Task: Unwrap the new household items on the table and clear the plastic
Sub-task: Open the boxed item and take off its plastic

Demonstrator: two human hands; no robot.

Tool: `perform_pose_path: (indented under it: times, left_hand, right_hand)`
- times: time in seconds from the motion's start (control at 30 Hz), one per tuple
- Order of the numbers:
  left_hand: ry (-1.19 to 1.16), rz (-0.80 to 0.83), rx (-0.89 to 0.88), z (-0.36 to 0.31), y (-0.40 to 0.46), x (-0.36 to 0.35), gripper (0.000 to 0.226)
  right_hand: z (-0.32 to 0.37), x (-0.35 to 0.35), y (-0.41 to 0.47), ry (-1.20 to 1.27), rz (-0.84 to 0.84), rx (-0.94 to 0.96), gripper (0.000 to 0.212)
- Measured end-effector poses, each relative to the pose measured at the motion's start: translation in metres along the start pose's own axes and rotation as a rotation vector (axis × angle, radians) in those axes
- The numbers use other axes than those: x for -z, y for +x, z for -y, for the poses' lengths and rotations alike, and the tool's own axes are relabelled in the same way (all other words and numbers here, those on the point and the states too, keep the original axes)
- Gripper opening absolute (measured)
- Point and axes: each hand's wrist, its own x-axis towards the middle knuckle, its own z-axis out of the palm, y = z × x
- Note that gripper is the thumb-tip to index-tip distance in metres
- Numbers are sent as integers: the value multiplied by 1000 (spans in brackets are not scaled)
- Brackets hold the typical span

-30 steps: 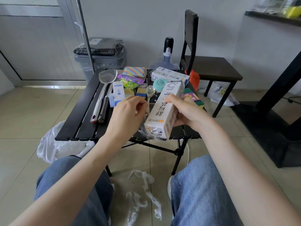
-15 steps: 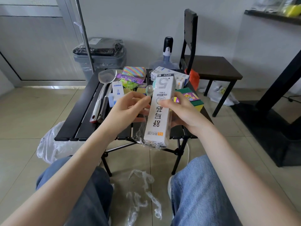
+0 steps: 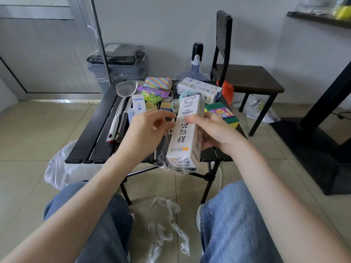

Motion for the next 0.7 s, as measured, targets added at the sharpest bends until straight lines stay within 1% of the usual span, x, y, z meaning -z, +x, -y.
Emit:
perform_pose_path:
  times: [0.03,0.07,0.1,0.17,0.23,0.3,0.37,0.43,0.47,0.5,0.57,0.63,0.7]
  left_hand:
    - [96,-42,-98,2,-2,-2,12]
    - [148,-49,-158,4,-4,-5,15]
    - [175,-48,-180,6,-5,-7,18]
    - [207,-68,-169,10,-6,-10,18]
    - [183,-95,-103,9,-5,-13,14]
    - [113,-104,12,7,-4,-15,12]
    - [-6,-83,153,5,0,-16,12]
    - [-266,-30,329,1,3,-14,15]
    - [-402,1,390,-2,3,-13,17]
    - [-506,40,417,-5,3,-11,17]
    - [-617,111,430,-9,2,-7,17]
    - [-616,157,429,-12,1,-4,17]
    - [-570,165,409,-13,0,-3,15]
  right_hand:
    - [0,-1,0,-5,5,-21,27]
    - [-1,-1,1,-10,11,-36,28]
    - [-2,-2,1,-11,17,-47,31]
    - [-3,-3,0,-6,27,-50,35]
    - [-4,-3,0,7,42,-33,41]
    - [-4,-2,0,26,56,-12,47]
    - [-4,0,-1,46,68,4,47]
    - [-2,1,-2,70,84,24,38]
    - [-1,2,-3,85,85,38,32]
    - [-1,2,-3,103,80,52,28]
    - [-1,3,-3,117,57,86,26]
    - [-2,3,-4,94,32,124,25]
    - [-5,1,-4,51,29,160,28]
